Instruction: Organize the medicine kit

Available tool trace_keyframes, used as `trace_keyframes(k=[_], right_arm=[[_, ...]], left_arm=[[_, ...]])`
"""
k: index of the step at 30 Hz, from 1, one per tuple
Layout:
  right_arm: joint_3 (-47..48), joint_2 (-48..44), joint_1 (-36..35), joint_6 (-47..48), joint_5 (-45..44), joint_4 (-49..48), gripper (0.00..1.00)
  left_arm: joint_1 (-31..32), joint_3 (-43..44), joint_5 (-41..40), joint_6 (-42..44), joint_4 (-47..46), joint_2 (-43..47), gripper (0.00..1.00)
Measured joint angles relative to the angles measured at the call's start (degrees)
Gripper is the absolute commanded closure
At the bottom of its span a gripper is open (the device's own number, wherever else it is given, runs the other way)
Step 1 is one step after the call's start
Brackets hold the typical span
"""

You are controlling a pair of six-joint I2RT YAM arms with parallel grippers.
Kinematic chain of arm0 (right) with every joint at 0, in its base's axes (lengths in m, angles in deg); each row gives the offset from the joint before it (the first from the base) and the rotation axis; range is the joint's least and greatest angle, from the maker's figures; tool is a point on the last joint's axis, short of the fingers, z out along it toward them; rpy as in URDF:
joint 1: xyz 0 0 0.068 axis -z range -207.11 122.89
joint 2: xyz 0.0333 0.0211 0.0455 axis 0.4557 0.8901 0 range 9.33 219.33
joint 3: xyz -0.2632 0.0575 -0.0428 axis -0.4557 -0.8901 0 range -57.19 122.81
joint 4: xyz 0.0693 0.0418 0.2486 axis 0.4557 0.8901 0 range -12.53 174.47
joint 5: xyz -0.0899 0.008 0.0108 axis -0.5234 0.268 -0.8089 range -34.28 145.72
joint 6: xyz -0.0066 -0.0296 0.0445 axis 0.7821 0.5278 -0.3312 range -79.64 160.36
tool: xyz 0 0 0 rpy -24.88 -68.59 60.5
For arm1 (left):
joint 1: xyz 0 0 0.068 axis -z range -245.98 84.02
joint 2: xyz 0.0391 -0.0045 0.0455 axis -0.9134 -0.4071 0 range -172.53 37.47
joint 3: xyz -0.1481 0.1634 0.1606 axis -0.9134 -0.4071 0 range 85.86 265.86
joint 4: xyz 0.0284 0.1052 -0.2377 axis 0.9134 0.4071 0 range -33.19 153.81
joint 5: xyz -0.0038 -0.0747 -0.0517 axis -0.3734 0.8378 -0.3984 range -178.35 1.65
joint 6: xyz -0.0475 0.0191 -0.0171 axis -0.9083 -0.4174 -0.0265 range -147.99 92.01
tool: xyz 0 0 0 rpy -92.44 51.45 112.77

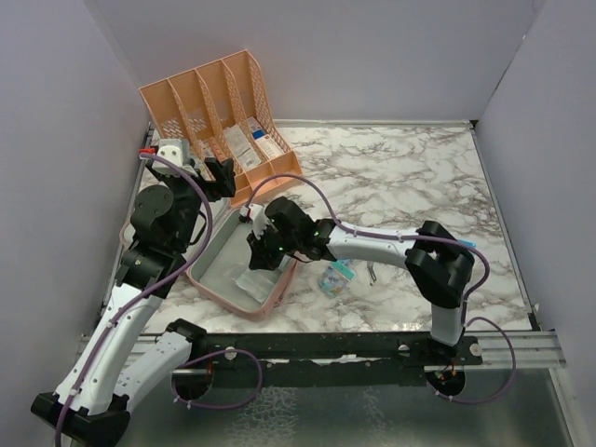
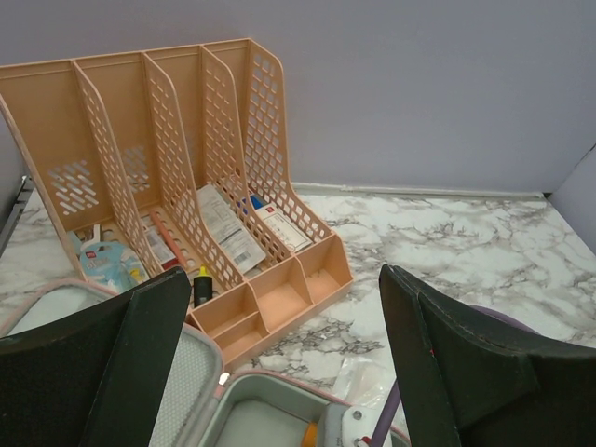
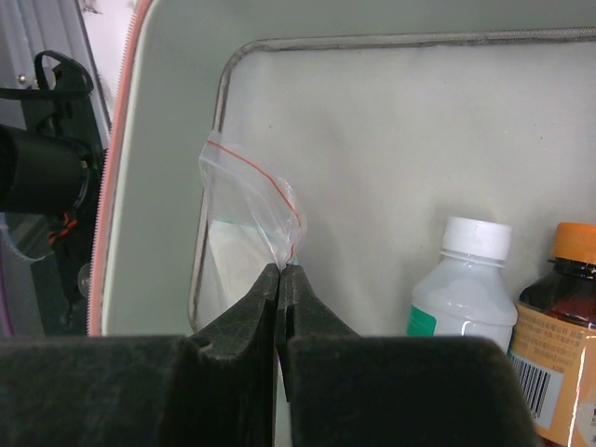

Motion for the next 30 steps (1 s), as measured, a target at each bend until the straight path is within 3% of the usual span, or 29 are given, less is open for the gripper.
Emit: trace_keyframes(k=[6, 10, 14, 30], right_arm=[[0.6, 3.3, -0.4, 1.1, -1.9, -0.3, 0.97], [0.6, 4.5, -1.0, 2.1, -3.1, 0.3, 0.68], [0.7, 4.5, -1.4, 2.4, -4.2, 1.0, 0.53], [3.6, -3.0, -1.5, -6.3, -17.0, 4.8, 0.52]], left_arm=[[0.0, -0.1, 0.0, 0.0, 0.0, -0.4, 0.14], [0.0, -0.2, 0.0, 0.0, 0.4, -0.4, 0.14], [0.0, -0.2, 0.0, 0.0, 0.5, -0.4, 0.14], [0.0, 0.3, 0.2, 1.0, 2.0, -0.4, 0.13]])
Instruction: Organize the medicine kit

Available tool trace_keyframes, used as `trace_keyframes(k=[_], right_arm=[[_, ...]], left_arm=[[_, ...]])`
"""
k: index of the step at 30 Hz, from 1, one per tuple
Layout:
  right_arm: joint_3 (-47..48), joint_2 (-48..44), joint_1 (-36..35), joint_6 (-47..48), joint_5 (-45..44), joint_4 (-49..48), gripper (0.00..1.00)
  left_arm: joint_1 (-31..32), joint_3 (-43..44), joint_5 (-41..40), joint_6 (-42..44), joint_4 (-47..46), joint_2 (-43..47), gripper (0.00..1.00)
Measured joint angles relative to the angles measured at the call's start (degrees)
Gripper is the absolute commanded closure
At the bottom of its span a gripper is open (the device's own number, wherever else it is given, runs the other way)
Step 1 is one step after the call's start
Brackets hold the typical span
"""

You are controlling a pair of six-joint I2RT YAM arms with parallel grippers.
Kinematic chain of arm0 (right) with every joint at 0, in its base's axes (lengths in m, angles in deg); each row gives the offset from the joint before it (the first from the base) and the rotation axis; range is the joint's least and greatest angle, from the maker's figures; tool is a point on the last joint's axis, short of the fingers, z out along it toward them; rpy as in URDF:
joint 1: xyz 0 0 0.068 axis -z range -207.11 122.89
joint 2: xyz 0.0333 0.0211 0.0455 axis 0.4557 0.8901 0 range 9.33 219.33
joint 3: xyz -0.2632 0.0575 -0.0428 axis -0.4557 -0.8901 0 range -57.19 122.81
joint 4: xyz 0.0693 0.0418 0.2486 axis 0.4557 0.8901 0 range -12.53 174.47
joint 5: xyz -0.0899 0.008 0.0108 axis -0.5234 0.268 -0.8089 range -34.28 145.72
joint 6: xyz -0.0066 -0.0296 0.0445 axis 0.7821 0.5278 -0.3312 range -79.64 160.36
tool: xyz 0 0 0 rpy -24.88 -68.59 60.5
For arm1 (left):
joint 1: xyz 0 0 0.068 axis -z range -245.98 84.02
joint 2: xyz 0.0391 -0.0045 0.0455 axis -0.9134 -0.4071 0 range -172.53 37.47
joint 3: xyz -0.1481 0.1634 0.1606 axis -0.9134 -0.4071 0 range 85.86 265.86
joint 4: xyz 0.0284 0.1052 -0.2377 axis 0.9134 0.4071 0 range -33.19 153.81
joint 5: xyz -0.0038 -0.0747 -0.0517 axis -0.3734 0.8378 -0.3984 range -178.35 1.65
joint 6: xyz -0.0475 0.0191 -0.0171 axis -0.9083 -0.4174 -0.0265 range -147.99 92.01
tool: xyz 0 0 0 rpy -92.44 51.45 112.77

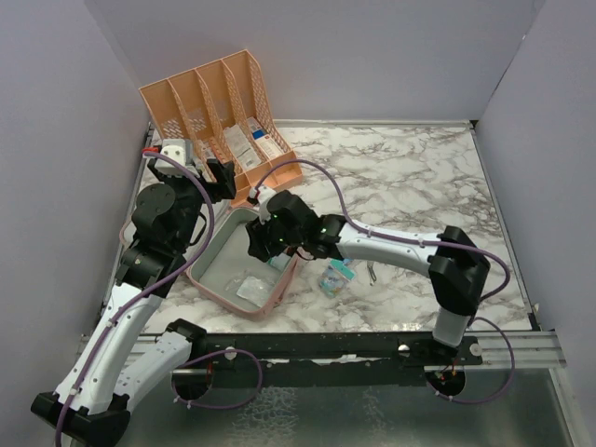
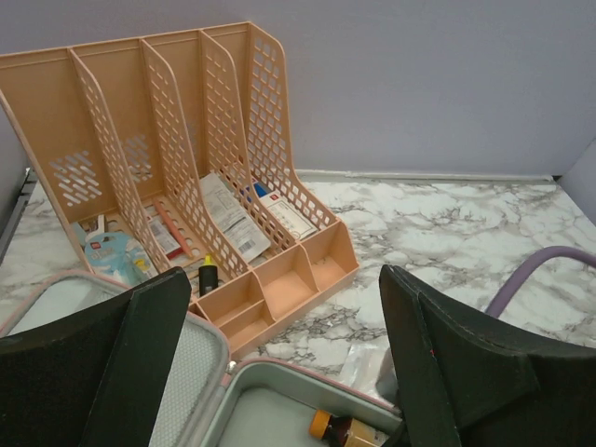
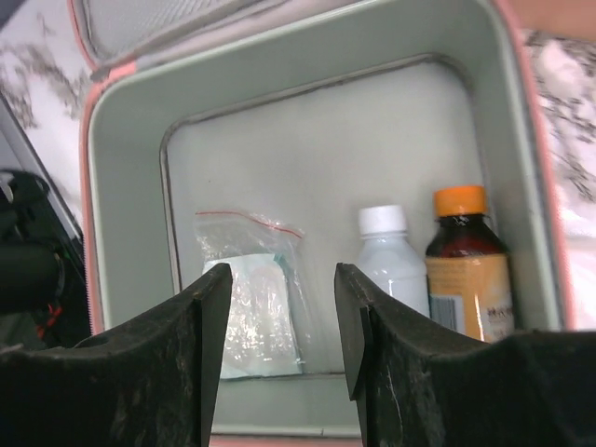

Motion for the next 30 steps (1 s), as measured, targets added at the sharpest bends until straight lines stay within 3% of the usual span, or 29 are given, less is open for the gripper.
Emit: trace_keyframes(k=[5, 10, 14, 21, 30], right_arm=[[-6.0, -9.1, 0.0, -6.1, -9.8, 0.4, 0.54], [-13.6, -19.5, 0.1, -15.9, -25.1, 2.8, 0.53], [-18.6, -23.9, 2.1, -25.6, -31.9, 7.3, 0.53], [-31.3, -25.6, 11.4, -42.8, -30.8, 15.3, 0.51], [-37.8, -26.5, 18.1, -51.4, -27.0, 16.9, 0.52]], left_arm=[[0.0, 0.2, 5.5, 0.7, 0.1, -0.5, 0.13], [0.0, -0.3, 15.3, 1.4, 0.0, -2.9, 0.13], [0.0, -2.1, 23.1, 1.2, -0.1, -5.1, 0.13], [0.0, -4.3, 32.6, -0.5, -1.4, -9.6, 0.14], [0.0, -4.7, 34.6, -1.3, -3.2, -11.5, 0.14]])
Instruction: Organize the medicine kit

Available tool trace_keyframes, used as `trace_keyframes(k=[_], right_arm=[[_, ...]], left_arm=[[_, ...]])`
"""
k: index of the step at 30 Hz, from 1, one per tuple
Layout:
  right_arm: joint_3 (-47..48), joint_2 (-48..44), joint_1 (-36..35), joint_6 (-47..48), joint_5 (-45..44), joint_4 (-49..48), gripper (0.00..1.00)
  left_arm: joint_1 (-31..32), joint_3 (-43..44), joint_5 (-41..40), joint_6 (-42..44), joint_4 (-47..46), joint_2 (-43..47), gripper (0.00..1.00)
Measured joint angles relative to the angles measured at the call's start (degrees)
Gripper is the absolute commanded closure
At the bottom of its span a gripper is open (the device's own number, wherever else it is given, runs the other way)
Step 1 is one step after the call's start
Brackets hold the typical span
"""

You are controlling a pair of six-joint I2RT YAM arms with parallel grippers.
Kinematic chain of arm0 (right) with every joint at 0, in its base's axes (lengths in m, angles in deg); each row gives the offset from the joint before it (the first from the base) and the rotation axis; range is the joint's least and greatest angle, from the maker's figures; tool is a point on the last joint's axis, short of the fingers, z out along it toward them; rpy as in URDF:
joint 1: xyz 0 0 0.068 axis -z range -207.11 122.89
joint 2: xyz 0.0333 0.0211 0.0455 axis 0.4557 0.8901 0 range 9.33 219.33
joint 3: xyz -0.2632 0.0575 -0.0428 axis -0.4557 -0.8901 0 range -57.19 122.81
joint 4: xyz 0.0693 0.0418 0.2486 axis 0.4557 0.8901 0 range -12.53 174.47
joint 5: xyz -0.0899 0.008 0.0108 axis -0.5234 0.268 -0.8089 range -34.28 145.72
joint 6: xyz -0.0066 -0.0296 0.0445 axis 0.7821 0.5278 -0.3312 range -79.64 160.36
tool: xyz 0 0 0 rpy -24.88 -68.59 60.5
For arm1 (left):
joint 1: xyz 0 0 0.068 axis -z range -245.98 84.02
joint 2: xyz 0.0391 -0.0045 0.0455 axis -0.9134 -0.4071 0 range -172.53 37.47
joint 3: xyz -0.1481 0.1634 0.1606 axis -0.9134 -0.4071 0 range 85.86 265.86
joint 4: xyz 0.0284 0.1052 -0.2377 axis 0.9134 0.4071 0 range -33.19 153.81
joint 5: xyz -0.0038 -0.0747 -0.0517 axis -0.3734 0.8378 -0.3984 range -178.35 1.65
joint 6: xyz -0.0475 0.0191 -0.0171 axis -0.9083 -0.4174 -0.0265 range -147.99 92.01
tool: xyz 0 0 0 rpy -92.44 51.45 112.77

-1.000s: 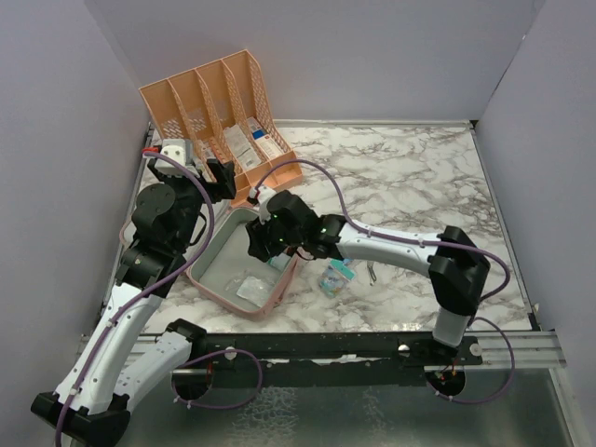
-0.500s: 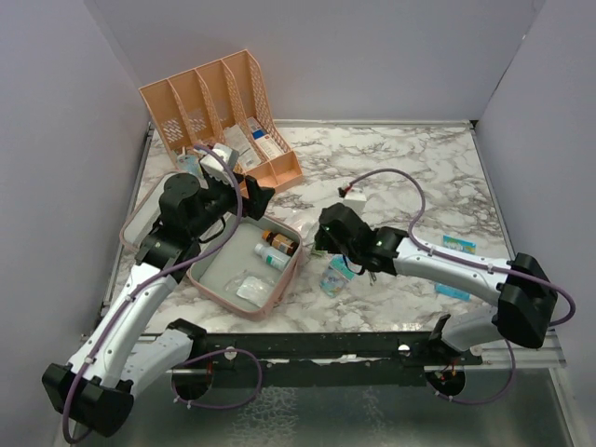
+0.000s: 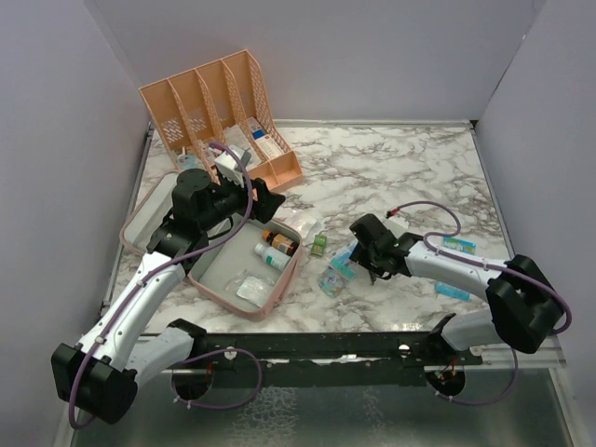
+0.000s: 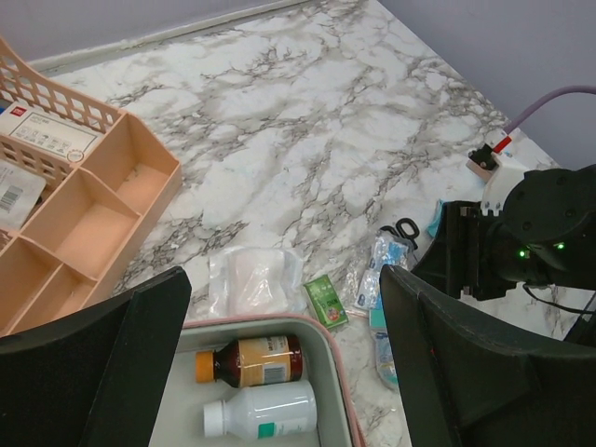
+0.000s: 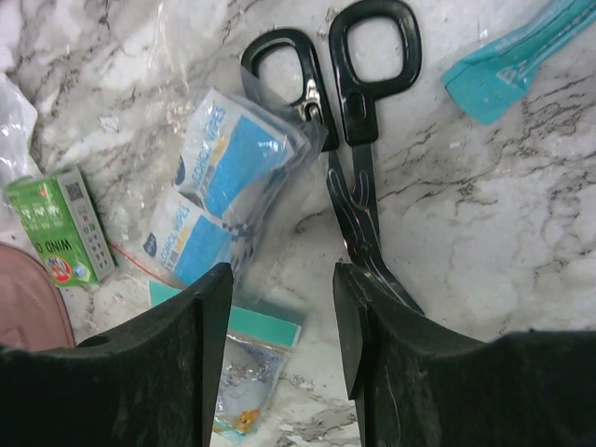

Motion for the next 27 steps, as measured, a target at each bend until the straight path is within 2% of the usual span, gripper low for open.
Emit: trace_keyframes(k=[6, 11, 20, 27], right_arm=[[-0.2, 0.2, 2.8, -0.6, 0.8, -3.3, 0.54], [-0.2, 2.5, 2.8, -1.0, 0.9, -5.6, 0.61], [0.2, 5.3, 3.2, -2.4, 0.9, -6.8, 0.83], [0.1, 5.0, 3.2, 0.2, 0.5, -8.3, 0.98]], left_arm=[[0.0, 0.0, -0.2, 0.0, -0.7, 0.0, 0.14], [0.0, -0.1, -0.5, 0.0, -0.7, 0.0, 0.14], [0.0, -0.8, -0.7, 0.0, -0.7, 0.0, 0.14], [0.0, -1.1, -1.2, -1.0, -1.1, 0.0, 0.14]])
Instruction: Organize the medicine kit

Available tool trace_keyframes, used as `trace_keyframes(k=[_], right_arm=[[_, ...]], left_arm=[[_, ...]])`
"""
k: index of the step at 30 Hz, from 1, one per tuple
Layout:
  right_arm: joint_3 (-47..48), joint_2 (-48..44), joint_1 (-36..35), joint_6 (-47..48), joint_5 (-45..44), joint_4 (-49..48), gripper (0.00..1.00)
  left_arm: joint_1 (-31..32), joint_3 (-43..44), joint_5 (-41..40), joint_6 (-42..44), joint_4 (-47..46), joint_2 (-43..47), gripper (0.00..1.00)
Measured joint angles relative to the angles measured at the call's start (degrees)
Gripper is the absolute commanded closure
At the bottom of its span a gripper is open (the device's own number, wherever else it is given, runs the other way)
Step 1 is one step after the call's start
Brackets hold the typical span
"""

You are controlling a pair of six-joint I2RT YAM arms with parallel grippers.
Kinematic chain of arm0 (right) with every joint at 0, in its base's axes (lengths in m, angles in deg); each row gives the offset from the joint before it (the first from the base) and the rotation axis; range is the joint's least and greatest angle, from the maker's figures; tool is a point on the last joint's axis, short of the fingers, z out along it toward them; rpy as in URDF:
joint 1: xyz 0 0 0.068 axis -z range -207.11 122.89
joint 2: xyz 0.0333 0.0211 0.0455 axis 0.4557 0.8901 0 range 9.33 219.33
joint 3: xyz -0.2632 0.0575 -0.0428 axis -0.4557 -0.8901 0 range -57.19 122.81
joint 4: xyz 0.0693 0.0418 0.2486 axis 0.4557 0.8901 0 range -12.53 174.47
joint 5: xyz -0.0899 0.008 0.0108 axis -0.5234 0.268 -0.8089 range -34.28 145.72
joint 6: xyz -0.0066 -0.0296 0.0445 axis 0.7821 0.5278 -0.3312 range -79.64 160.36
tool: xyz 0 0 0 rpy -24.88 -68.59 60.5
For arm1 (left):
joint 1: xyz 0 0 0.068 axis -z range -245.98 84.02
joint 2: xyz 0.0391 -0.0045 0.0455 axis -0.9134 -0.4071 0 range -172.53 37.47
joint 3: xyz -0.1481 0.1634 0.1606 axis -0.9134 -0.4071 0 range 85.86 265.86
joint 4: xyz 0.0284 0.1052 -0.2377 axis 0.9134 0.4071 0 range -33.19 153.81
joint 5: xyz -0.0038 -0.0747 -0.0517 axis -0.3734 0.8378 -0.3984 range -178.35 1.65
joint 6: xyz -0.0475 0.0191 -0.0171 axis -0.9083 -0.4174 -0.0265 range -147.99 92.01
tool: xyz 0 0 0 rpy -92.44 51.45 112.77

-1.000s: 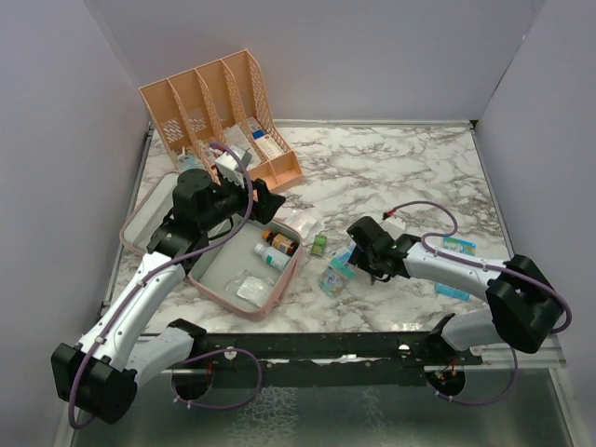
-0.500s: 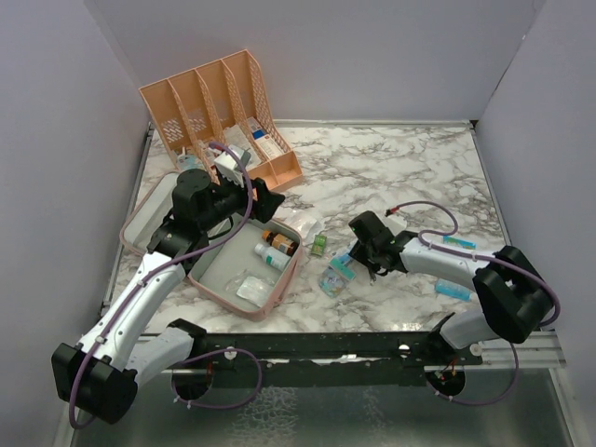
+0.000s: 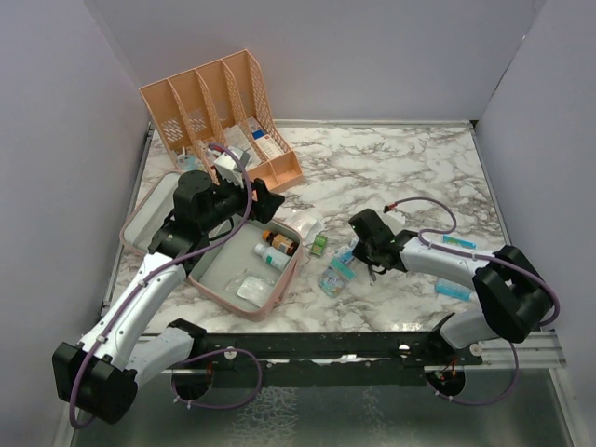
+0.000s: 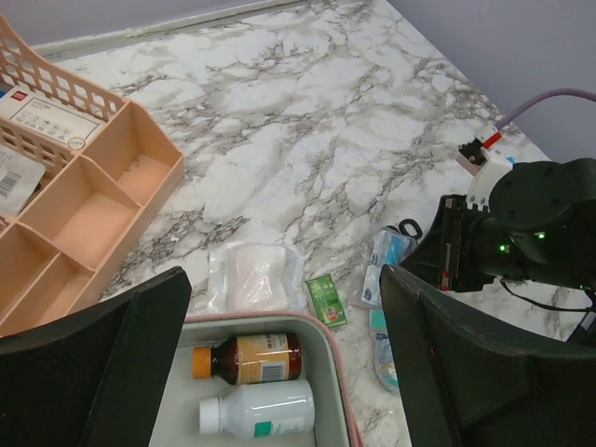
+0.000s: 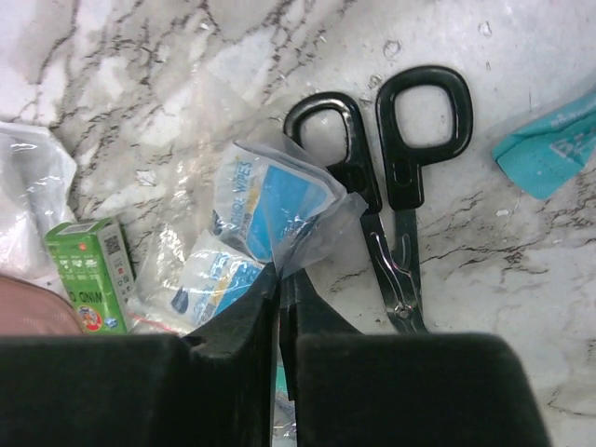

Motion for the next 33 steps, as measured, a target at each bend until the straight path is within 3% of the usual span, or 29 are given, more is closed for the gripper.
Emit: trace_keyframes(k=[11, 17, 25, 33], right_arm=[[0.1, -7.1, 0.0, 14.6, -1.4, -5.3, 0.99], [1.7, -12.8, 0.1, 25.8, 4.0, -11.3, 0.99], [6.8, -12.0, 0.3, 39.0, 28.3, -20.3, 0.99], [14.6, -4.0, 0.3, 49.4, 51.5, -21.0, 0.99]], left_arm=[[0.0, -0.8, -1.0, -5.2, -0.5, -1.2, 0.14], [0.0, -0.8, -1.9, -11.0, 0.3, -4.6, 0.14], [0.0, -0.8, -5.9, -15.5, 1.3, -5.3, 0.14], [0.0, -2.7, -15.1, -14.5, 1.9, 0.3, 0.14]])
